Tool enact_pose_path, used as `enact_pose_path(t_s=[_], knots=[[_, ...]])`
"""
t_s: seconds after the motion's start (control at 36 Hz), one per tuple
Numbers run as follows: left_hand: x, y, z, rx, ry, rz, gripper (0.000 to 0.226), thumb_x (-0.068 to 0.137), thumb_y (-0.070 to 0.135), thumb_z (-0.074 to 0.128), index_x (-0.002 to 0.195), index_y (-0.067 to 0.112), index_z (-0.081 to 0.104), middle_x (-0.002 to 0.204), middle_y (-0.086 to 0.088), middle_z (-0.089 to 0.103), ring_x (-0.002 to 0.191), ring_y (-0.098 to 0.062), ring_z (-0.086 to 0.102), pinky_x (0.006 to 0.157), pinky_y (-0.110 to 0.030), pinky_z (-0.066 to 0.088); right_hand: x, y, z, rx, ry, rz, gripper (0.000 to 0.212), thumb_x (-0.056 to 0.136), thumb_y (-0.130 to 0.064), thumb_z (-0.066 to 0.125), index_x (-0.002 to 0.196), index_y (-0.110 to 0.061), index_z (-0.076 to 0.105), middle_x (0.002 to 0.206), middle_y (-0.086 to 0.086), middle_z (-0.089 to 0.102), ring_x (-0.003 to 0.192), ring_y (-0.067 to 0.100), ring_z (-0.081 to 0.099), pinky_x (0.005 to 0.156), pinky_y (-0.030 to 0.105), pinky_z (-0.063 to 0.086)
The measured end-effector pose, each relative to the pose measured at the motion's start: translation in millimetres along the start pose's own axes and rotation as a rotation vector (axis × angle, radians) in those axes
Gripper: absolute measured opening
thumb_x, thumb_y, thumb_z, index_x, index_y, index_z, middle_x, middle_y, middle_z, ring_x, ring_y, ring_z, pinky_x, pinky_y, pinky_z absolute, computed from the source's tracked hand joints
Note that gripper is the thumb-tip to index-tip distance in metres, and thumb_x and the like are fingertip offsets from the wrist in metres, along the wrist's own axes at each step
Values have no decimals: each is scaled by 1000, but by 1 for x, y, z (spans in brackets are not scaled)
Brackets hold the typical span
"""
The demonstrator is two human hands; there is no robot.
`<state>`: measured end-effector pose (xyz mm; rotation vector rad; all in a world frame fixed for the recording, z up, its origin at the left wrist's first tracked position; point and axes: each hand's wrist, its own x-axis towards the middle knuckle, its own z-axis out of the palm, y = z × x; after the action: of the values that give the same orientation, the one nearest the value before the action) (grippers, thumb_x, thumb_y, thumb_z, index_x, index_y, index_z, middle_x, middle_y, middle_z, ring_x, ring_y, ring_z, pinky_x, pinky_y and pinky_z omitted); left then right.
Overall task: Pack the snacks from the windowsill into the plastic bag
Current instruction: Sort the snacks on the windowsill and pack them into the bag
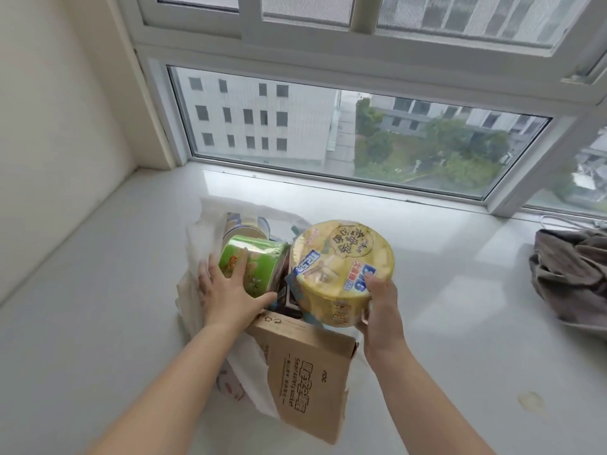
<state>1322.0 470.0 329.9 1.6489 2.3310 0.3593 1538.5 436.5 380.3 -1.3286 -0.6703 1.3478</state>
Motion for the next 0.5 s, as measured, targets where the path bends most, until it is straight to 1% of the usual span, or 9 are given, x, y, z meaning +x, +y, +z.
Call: enact_pose_path(t_s=[0.06, 0.08, 0.14, 0.19, 0.28, 0.31, 0.36, 0.44, 0.5], knots=[[-8, -11, -4, -10, 112, -39, 101, 69, 66, 66, 149, 40, 10, 156, -16, -5, 143, -34, -7, 116, -47, 2, -4, 7, 9, -104, 6, -25, 89, 49, -61, 63, 132, -36, 43, 135, 2, 44, 124, 22, 49, 83, 38, 52], [-13, -18, -5, -43, 145, -91, 99, 70, 59, 69, 149, 36, 14, 155, -17, -2, 141, -36, -1, 116, -47, 7, -6, 9, 13, -152, 9, -52, 95, 49, -62, 64, 137, -35, 39, 138, -1, 38, 129, 21, 44, 94, 42, 48], [-19, -30, -7, -216, 129, -241, 95, 73, 43, 74, 148, 26, 18, 149, -20, 12, 133, -41, 21, 110, -48, 26, -11, 11, 21, -237, 8, -118, 101, 50, -59, 61, 143, -31, 30, 134, -9, 28, 129, 12, 36, 106, 40, 39], [-19, -40, -9, -444, 42, -378, 82, 78, 34, 71, 143, 17, 24, 139, -20, 32, 120, -42, 42, 96, -46, 41, -16, 14, 28, -355, 3, -172, 100, 53, -58, 57, 144, -32, 25, 128, -13, 24, 120, 1, 30, 104, 35, 35], [-18, -48, -12, -486, -50, -465, 48, 91, 34, 55, 130, 8, 44, 122, -16, 53, 103, -33, 53, 79, -38, 43, -22, 19, 35, -532, -5, -276, 91, 57, -60, 53, 141, -35, 28, 134, -11, 27, 106, -11, 23, 101, 32, 34], [-18, -51, -13, -474, -33, -461, 38, 94, 33, 49, 122, 7, 51, 115, -15, 56, 94, -30, 53, 74, -36, 43, -23, 22, 36, -584, -8, -314, 90, 57, -61, 52, 140, -36, 28, 135, -11, 26, 108, -10, 23, 100, 30, 33], [-19, -54, -15, -495, 24, -448, 31, 97, 31, 42, 105, 4, 55, 103, -15, 57, 83, -27, 51, 67, -35, 42, -26, 27, 37, -705, -5, -414, 89, 57, -63, 48, 139, -38, 27, 138, -10, 23, 118, 0, 24, 98, 28, 30], [-25, -50, -20, -555, 85, -437, 30, 100, 29, 36, 94, 3, 50, 94, -14, 51, 79, -26, 47, 62, -33, 37, -31, 33, 41, -889, 0, -563, 92, 59, -64, 45, 143, -34, 23, 144, -5, 17, 125, 15, 25, 98, 25, 22], [-29, -43, -26, -590, 121, -395, 29, 100, 25, 33, 80, 8, 45, 88, -12, 49, 77, -25, 45, 62, -32, 34, -31, 35, 47, -932, -24, -570, 92, 61, -64, 43, 144, -36, 18, 146, -5, 12, 126, 17, 22, 100, 25, 18]])
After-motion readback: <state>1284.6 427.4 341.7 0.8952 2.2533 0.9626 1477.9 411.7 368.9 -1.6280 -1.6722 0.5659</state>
